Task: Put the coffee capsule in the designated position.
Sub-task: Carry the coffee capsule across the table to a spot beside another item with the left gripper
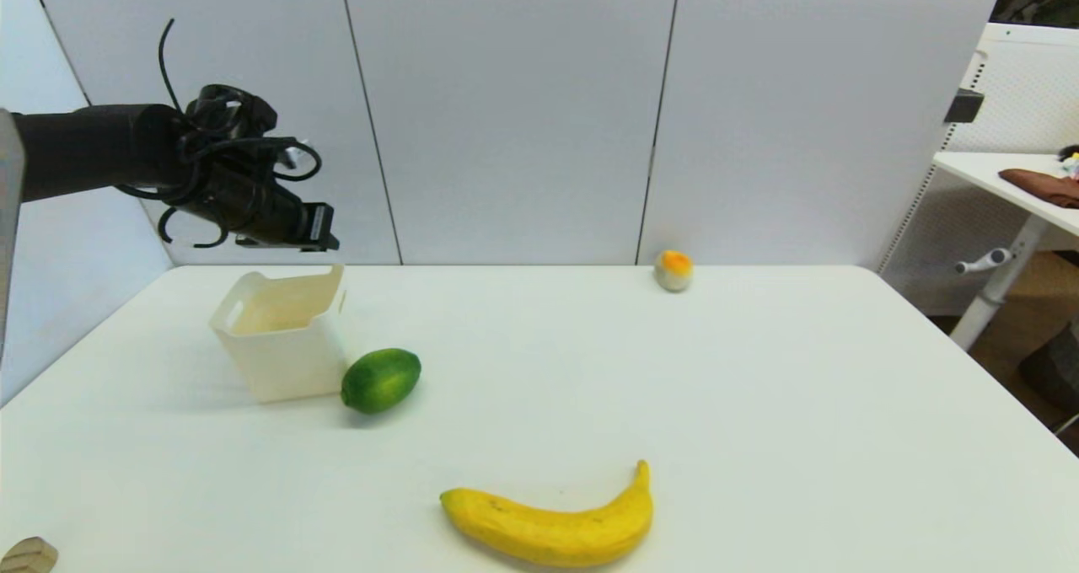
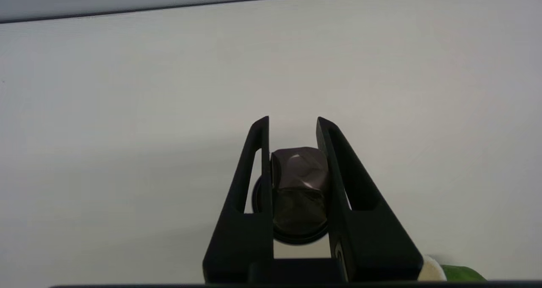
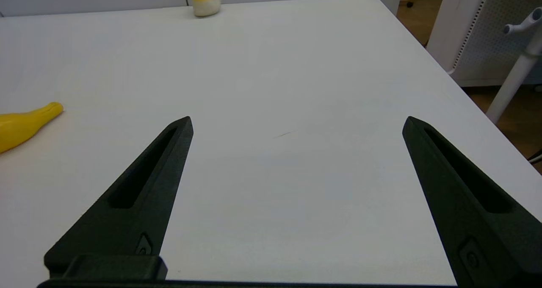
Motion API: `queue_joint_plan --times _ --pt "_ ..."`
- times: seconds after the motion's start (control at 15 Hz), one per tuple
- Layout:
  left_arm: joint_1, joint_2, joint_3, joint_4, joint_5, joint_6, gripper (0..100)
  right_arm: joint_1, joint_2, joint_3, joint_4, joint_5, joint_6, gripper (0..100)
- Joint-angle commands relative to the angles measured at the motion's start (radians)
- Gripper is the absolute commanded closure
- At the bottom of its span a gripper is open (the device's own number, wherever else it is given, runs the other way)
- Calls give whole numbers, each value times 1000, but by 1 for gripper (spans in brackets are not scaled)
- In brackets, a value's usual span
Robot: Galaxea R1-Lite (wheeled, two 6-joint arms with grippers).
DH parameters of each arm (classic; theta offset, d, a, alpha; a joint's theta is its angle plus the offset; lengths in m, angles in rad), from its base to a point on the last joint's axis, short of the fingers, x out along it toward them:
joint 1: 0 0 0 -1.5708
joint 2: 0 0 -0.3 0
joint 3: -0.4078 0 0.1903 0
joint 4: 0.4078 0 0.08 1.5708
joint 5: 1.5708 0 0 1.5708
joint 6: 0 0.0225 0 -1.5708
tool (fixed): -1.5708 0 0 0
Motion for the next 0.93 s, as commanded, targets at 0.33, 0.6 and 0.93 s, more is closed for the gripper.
queue_joint_plan --times 0.33,0.6,0.93 --pt "8 63 -11 -10 1 4 100 0 1 0 0 0 0 0" --pt "8 76 -11 -46 1 4 100 -1 1 0 0 0 0 0" --pt "8 80 -11 -61 2 4 100 -1 1 0 0 0 0 0"
